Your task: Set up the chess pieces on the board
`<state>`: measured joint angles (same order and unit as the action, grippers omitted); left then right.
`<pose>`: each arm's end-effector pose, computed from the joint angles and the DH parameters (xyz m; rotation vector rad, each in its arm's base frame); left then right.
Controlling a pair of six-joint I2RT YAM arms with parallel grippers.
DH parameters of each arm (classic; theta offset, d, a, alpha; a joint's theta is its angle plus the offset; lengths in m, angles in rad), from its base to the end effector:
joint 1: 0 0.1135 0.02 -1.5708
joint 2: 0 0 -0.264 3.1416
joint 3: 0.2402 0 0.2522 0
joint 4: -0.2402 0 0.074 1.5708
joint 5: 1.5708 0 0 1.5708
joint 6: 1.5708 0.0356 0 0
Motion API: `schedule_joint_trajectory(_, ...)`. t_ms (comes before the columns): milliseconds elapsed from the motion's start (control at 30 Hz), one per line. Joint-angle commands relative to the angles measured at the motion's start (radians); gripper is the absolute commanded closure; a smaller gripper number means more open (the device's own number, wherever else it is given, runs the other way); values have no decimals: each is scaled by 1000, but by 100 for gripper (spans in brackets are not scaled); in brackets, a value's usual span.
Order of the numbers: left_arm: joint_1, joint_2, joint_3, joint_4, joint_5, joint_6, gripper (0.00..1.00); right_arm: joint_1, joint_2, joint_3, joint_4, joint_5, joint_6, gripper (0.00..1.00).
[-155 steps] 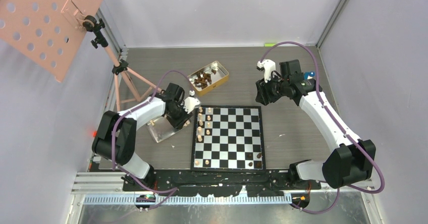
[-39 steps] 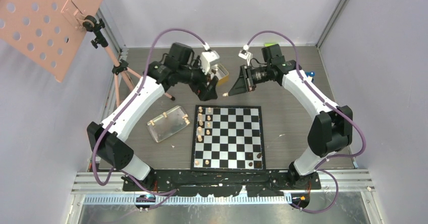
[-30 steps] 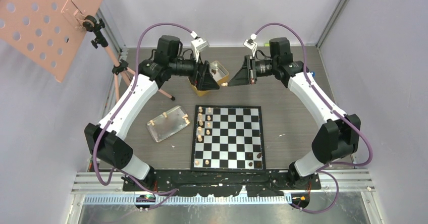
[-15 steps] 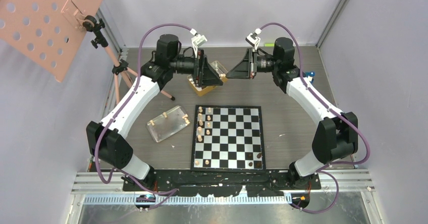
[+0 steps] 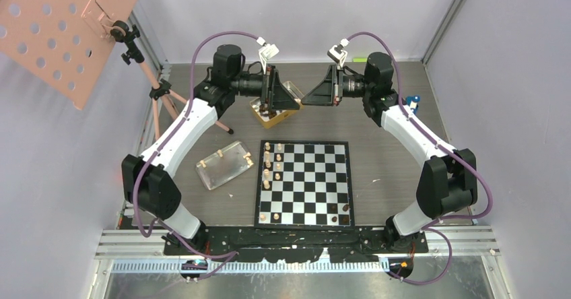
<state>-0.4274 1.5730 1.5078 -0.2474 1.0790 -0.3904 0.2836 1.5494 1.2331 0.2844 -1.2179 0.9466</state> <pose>0.3104 -0.1758 0.3935 0.8371 1.8280 -1.5460 0.3287 0.1306 0.3555 -0.5080 1.8900 1.8301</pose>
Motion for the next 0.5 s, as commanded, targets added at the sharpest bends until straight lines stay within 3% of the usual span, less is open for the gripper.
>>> schedule_joint_trajectory(0,6,6,15,55,34,-22,57,-4,-8,3,67,-15,16,99)
schedule_joint_trajectory(200,6,13,14,54,40,-21,71,-4,-5,-3,71,-17,17,99)
schedule_joint_trajectory(467,6,18,22,34,44,-3,83,-4,4,-24,75,-21,9,99)
